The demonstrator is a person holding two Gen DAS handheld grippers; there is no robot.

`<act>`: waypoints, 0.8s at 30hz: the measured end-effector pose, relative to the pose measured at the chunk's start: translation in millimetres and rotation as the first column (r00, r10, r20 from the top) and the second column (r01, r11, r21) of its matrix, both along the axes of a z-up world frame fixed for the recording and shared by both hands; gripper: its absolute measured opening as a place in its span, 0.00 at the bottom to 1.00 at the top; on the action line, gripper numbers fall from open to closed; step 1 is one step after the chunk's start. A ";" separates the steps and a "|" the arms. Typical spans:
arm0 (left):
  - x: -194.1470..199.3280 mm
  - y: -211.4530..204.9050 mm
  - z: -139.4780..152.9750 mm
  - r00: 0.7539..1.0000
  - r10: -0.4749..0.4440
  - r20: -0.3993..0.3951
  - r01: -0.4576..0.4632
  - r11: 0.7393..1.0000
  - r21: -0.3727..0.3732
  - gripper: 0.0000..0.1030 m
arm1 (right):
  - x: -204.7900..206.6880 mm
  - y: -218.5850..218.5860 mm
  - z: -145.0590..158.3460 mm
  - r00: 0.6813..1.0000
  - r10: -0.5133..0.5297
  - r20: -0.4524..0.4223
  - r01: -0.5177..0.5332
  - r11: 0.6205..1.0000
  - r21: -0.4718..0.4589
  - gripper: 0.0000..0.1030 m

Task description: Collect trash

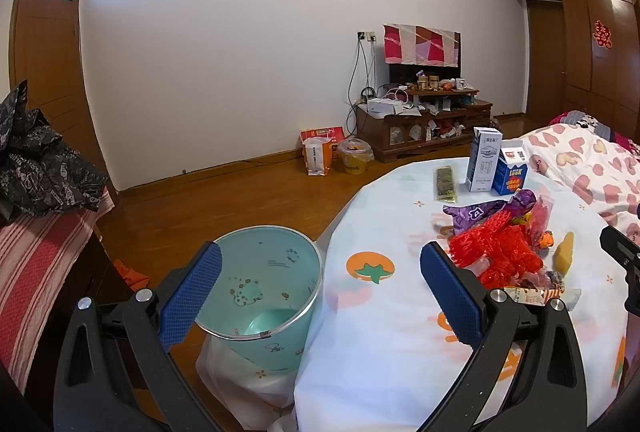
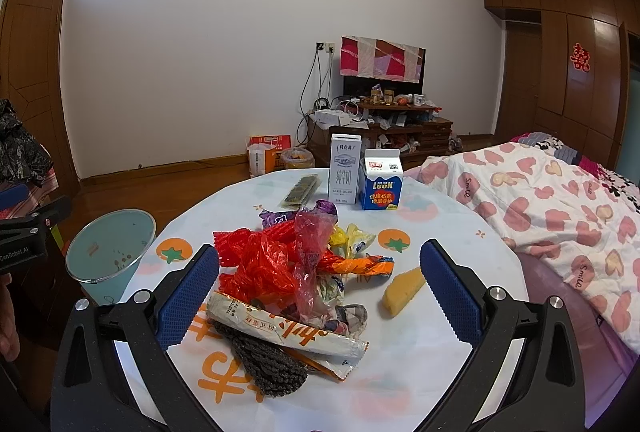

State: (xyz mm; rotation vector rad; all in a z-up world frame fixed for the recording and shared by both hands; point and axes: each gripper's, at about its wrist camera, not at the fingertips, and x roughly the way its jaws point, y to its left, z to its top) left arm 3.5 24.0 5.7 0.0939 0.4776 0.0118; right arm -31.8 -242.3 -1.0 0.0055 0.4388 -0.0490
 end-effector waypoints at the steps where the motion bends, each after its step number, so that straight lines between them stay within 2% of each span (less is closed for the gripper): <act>1: -0.1 -0.4 0.0 1.000 -0.001 0.001 0.001 1.000 0.000 0.94 | 0.3 -0.3 0.7 1.000 -0.001 0.000 0.001 1.000 -0.001 0.96; 24: -0.5 2.3 -0.3 1.000 0.003 0.001 -0.003 1.000 0.003 0.95 | 1.0 0.3 -2.9 1.000 0.000 -0.005 0.000 1.000 0.002 0.96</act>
